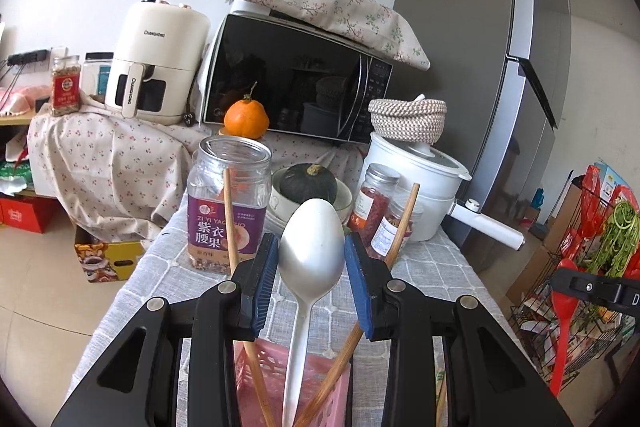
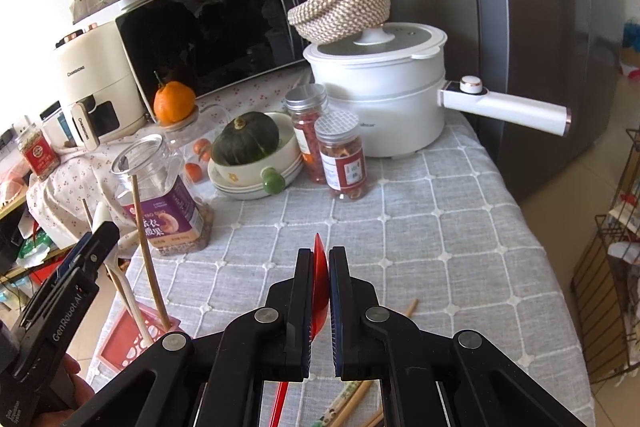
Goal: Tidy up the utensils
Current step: 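Lower the white spoon into the pink basket and open the left gripper, then place the red spoon into the pink basket and open the right gripper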
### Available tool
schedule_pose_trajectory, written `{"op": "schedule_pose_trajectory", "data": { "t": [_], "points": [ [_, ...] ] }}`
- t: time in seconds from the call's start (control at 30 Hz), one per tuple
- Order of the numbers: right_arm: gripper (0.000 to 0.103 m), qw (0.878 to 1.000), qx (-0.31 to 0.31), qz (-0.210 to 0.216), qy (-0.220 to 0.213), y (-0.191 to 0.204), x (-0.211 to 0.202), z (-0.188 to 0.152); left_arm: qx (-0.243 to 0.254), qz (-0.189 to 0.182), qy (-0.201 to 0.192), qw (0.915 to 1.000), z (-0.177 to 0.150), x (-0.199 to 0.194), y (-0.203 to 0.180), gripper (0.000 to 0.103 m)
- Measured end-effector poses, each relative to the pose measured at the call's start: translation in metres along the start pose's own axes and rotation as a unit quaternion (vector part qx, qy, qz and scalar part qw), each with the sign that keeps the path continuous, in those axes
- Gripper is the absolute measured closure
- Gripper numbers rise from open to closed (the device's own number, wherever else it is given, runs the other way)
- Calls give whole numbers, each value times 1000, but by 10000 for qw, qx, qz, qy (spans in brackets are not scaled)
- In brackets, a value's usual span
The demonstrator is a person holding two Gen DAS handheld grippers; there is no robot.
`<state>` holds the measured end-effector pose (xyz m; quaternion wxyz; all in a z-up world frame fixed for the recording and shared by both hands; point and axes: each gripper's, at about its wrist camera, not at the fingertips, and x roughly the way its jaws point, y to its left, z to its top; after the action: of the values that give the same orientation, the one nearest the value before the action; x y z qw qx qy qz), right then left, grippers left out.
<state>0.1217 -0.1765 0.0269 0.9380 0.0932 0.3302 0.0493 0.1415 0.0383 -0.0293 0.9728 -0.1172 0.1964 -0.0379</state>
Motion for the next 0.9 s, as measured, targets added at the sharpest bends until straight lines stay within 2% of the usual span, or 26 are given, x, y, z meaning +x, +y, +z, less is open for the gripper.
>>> {"op": "schedule_pose_trajectory", "data": {
  "t": [0.1, 0.33, 0.47, 0.6, 0.73, 0.9],
  "points": [
    [98, 10000, 8, -8, -35, 2, -2, 0, 100, 33, 222, 9997, -4, -1, 0, 66],
    [98, 9998, 28, 57, -162, 11, -7, 2, 131, -222, 893, 9957, -3, -17, 7, 65],
    [98, 9994, 80, 87, -322, 22, -10, 4, -45, -369, 1453, 9887, 3, -28, 22, 64],
    [98, 9979, 127, 163, -618, 39, -12, 9, -108, -218, 1903, 9814, 7, -43, 40, 61],
    [98, 9941, 116, 171, -1065, 61, -16, 13, 9, -34, 2210, 9753, 8, -54, 58, 54],
    [97, 9867, 163, 183, -1610, 88, -16, 14, 166, 157, 2467, 9688, -1, -60, 81, 39]
  ]
}}
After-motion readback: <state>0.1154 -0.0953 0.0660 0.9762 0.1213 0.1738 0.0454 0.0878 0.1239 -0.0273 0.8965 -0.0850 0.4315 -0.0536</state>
